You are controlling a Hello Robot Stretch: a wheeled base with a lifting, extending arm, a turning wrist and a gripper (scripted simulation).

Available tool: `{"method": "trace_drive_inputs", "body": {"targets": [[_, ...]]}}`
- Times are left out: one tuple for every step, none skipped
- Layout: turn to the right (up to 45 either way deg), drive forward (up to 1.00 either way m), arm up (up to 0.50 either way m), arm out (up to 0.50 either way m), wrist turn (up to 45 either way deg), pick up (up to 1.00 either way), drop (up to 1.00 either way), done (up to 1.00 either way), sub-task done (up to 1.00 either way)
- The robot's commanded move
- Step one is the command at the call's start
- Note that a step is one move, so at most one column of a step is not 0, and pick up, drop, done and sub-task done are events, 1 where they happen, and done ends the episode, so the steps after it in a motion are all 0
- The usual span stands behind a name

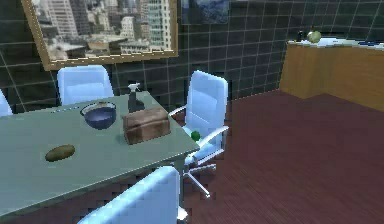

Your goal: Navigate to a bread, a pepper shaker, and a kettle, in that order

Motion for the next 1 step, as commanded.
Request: {"method": "trace_drive_inputs", "body": {"targets": [[-12.0,0.00,0.00,0.00,0.0,0.00,0.00,0.00,0.00]]}}
